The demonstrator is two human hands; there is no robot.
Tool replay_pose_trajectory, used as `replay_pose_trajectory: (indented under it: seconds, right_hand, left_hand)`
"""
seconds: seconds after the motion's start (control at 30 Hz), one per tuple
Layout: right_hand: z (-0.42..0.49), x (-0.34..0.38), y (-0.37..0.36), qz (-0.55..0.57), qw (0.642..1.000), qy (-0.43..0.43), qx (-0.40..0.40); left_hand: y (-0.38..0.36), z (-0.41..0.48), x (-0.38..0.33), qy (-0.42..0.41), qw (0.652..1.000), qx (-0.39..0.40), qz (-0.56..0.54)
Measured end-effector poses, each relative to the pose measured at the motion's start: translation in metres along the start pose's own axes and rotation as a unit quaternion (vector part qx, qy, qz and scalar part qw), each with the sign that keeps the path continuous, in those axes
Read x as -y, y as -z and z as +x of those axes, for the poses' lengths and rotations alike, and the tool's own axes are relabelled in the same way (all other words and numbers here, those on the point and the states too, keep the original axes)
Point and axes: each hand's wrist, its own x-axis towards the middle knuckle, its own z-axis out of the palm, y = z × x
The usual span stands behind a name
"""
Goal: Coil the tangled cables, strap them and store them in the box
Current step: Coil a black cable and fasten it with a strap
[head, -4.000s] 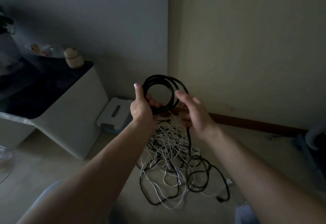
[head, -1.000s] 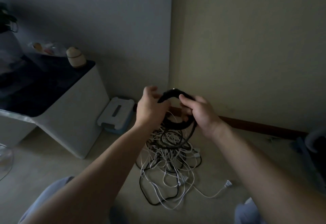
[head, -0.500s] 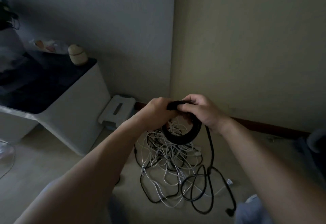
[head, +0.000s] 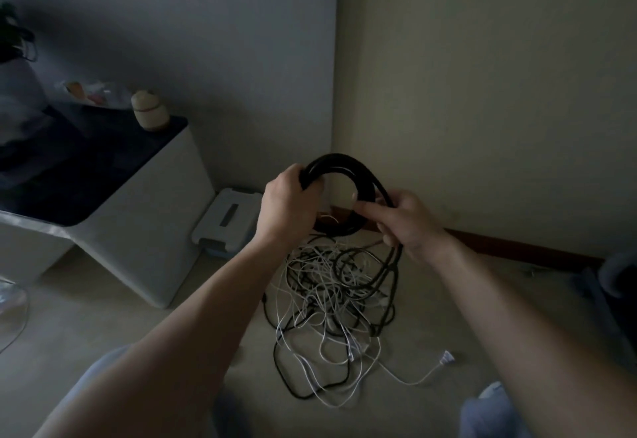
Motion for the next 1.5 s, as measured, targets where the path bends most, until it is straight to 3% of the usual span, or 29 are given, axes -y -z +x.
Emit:
replay_pose_trajectory:
  seconds: [0.27,0.37,0.43,0.53,0.63,0.73,0.8,0.87,1.0,1.27,1.5]
  right_hand:
    - [-0.002,0.006,-0.037,0.200,0.975,-0.044,-0.088]
    - [-0.003,0.010,-0.040,0.263,0.958,-0.068,-0.093]
    - [-0.003,0.011,-0.040,0.283,0.952,-0.073,-0.090]
    - [-0.003,0.013,-0.036,0.251,0.957,-0.073,-0.126]
    - [-0.001,0.012,-0.028,0.147,0.978,-0.054,-0.135]
    - [0.000,0.010,-0.023,-0.032,0.996,-0.047,-0.069]
    - [0.002,0.010,-0.020,-0.115,0.992,-0.047,-0.013]
    - [0.004,0.013,-0.017,-0.165,0.984,-0.062,0.028]
    - [0.001,0.015,-0.013,-0.167,0.979,-0.102,0.063]
    - [-0.003,0.008,0.002,0.000,0.999,-0.038,0.028]
    - [0.001,-0.001,0.000,0.026,0.999,-0.028,0.032]
  left_hand:
    - [-0.021,-0.014,-0.004,0.094,0.986,-0.028,-0.135]
    - [-0.033,-0.025,-0.011,0.176,0.959,-0.010,-0.222]
    - [-0.039,-0.031,-0.014,0.236,0.930,0.014,-0.281]
    - [-0.038,-0.030,-0.012,0.268,0.923,0.063,-0.267]
    - [-0.034,-0.023,-0.004,0.215,0.953,0.102,-0.185]
    - [-0.024,-0.018,-0.002,0.042,0.995,0.073,-0.045]
    - [-0.015,-0.013,-0.002,-0.094,0.990,0.103,0.015]
    - [-0.009,-0.011,0.002,-0.164,0.967,0.177,0.078]
    - [-0.009,-0.015,0.002,-0.142,0.947,0.259,0.124]
    - [-0.004,-0.007,-0.005,-0.127,0.975,0.151,0.105]
    - [-0.003,-0.010,-0.005,-0.070,0.993,0.072,0.056]
